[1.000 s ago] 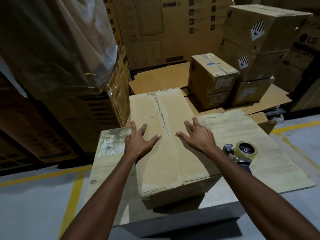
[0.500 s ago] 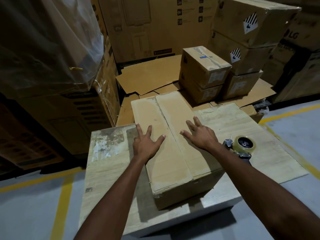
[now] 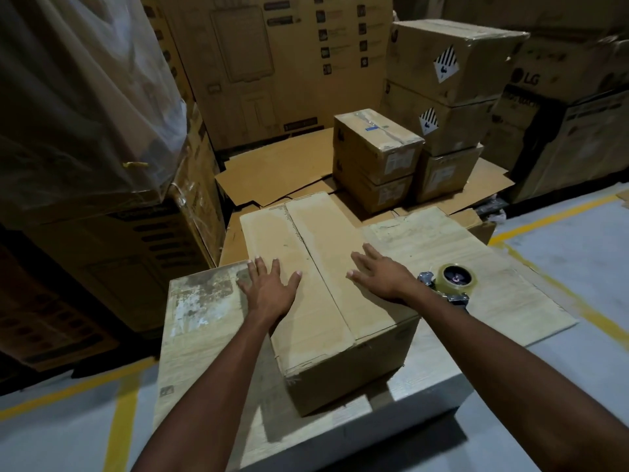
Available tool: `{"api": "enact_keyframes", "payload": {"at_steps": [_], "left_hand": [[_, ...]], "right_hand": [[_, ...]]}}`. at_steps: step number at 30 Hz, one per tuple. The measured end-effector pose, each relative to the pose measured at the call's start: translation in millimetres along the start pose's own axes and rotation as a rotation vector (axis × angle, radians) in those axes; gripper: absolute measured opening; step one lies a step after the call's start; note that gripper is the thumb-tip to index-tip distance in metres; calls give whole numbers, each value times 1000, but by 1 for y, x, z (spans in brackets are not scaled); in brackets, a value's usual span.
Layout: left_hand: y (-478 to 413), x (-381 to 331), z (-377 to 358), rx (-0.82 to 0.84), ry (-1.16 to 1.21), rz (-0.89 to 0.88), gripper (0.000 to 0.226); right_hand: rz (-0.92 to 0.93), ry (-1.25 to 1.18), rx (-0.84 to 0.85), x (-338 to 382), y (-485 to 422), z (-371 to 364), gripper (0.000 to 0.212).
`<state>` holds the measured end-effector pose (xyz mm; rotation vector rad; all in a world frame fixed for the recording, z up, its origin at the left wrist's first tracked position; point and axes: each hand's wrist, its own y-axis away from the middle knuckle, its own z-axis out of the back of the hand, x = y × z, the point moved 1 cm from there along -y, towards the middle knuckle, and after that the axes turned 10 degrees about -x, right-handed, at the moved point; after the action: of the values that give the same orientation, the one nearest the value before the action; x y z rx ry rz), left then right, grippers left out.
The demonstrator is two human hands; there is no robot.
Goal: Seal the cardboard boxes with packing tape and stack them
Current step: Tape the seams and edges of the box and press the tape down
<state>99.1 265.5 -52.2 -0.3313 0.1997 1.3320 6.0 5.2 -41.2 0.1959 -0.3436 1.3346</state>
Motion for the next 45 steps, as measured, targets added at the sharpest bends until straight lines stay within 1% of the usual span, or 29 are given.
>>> {"api": "enact_keyframes", "payload": {"at_steps": [1,3,5,6,10,12,14,15,17,19,21,23,25,26,28,30,31,32,33,35,36,38,40,42,45], "left_hand": [[5,-7,-1,-44,-3,-17,80],[15,-21,-5,-137,36,-55,77],[24,-45,-10,-165,102,-103,80],[28,-60,-14,-158,124,-130,81],[38,-118,-21,-102,154,-227,82],[40,-142,-29,-75,124,-218,85],[41,-157,-38,-27,75,-184,92],[41,-162,-43,-4,58,-167,95],[44,-170,-54,24,19,-146,100],[45,-174,-61,16,-18,-132,104],[45,-176,-65,8,-35,-121,104],[45,-174,-65,4,-38,-116,102],[45,-175,-66,0,-40,-116,100],[45,-175,-67,0,-44,-114,100],[45,-175,-67,1,-46,-111,99],[46,-176,-67,8,-47,-103,99],[46,-176,-67,8,-51,-100,99],[45,-176,-67,10,-55,-100,100],[45,-175,-67,11,-60,-100,100],[44,-176,-67,14,-69,-98,98],[45,-176,-68,13,-73,-97,97],[45,-175,-67,14,-71,-94,96],[45,-176,-67,15,-68,-90,97],[44,-175,-67,17,-68,-88,98],[44,-175,-68,19,-65,-87,98]], "right_hand": [[-25,-74,-64,-9,7,5,65],[-95,-227,-244,-27,19,14,53],[-190,-385,-408,-48,34,23,44],[-233,-450,-464,-64,40,25,42],[-445,-740,-517,-118,55,33,35],[-578,-859,-523,-147,64,33,29],[-697,-917,-520,-176,72,26,23],[-745,-936,-517,-189,75,21,23],[-816,-932,-497,-215,82,7,26],[-861,-902,-467,-233,88,-5,30],[-945,-908,-408,-248,92,-20,36],[-1027,-878,-354,-259,92,-36,49],[-1093,-846,-256,-264,93,-45,64],[-1132,-882,-211,-264,94,-48,66],[-1187,-1020,-140,-269,92,-61,65],[-1206,-1212,-32,-286,85,-82,75],[-1197,-1292,30,-301,77,-105,78],[-1187,-1385,68,-304,70,-116,76],[-1191,-1457,114,-299,68,-111,69],[-1220,-1591,215,-277,69,-82,57],[-1227,-1654,259,-273,68,-77,55],[-1248,-1738,281,-272,65,-77,58],[-1231,-1819,290,-270,60,-77,62],[-1192,-1937,285,-266,57,-76,61],[-1195,-2079,280,-266,60,-75,62]]}}
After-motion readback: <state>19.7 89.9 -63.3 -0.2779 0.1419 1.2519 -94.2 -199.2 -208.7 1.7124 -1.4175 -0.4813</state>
